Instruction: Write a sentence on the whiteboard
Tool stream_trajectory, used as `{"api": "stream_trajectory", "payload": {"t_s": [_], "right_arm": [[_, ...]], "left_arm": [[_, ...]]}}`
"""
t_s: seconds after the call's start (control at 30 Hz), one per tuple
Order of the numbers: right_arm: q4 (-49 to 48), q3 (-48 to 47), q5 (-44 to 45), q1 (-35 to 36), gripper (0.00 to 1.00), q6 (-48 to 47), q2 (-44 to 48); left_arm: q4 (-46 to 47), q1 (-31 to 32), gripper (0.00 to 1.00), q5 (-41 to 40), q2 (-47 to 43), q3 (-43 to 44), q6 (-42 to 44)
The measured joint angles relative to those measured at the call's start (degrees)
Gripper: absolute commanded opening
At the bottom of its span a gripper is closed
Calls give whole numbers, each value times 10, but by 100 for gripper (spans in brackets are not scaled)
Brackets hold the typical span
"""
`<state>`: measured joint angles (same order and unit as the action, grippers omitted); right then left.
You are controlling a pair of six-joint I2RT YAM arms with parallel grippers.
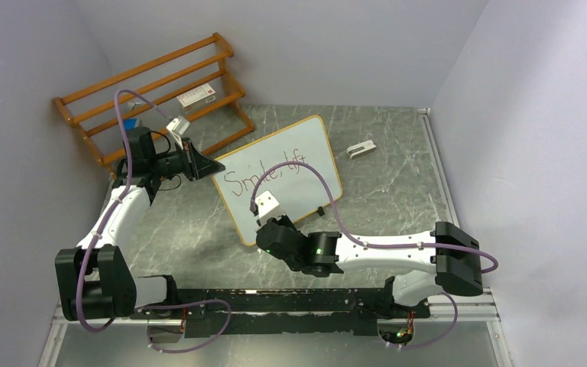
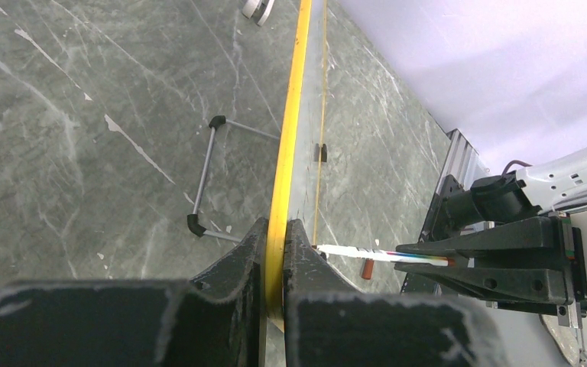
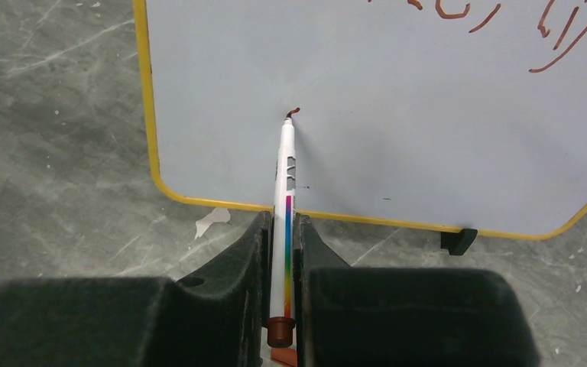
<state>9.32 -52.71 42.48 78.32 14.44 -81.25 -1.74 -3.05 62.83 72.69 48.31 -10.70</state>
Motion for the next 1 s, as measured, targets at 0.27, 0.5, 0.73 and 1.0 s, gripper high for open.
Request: {"api": "stream_trajectory", "payload": {"t_s": [0.27,0.5,0.73,1.0], "right_arm": [[15,0,-10,0,0,7,0],[29,0,-10,0,0,12,0],[43,0,5,0,0,16,0],[41,0,22,-2,0,16,2]], "left_arm": [[-1,0,5,0,0,0,0],[-1,0,5,0,0,0,0],[-1,0,5,0,0,0,0],[-1,0,5,0,0,0,0]]}}
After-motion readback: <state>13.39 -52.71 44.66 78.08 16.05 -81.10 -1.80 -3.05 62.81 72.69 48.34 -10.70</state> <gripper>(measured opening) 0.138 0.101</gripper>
